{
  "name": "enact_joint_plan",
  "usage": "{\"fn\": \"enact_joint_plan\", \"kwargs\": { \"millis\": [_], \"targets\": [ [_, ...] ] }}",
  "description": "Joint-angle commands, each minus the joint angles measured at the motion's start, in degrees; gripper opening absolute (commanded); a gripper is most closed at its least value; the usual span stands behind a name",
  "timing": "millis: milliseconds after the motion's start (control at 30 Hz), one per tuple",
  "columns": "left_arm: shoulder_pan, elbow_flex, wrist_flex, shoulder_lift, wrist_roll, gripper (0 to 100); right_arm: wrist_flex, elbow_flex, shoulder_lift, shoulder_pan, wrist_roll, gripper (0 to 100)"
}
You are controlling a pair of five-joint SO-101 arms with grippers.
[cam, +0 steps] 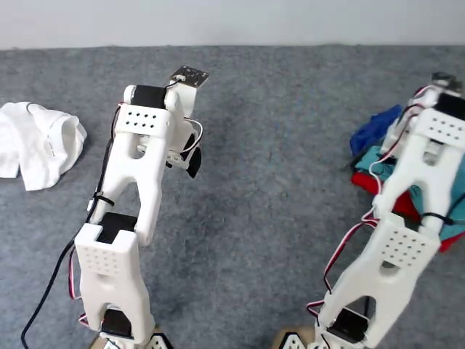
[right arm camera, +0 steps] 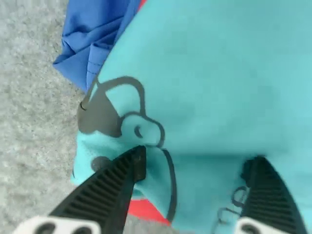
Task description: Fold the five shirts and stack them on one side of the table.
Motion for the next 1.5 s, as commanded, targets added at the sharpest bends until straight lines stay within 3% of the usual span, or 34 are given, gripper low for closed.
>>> {"fn": "enact_joint_plan", "kwargs": {
  "millis": [0,200,867,1100,1333,1467],
  "targets": [
    [-0.4,-0.1,1.1,-3.3,0.3,19,4.1,-3.8,-8.1,3.0,0.0,30.5],
    [-0.4,-0.1,1.1,-3.3,0.3,19,4.8,-3.9,-9.6,7.7,1.8,35.5],
    [-0.6,-0.1,1.1,-3.3,0.3,19,5.1,14.2,-9.0,7.0,1.9,35.4],
    [-0.6,-0.1,1.1,-3.3,0.3,19,4.7,14.1,-20.5,7.1,1.9,35.4],
    [-0.4,-0.1,1.1,-3.3,0.3,19,-11.4,17.4,-21.9,12.3,1.4,35.4],
    [-0.4,-0.1,1.1,-3.2,0.3,19,-14.6,17.8,-17.1,13.9,1.3,35.4]
  ]
}}
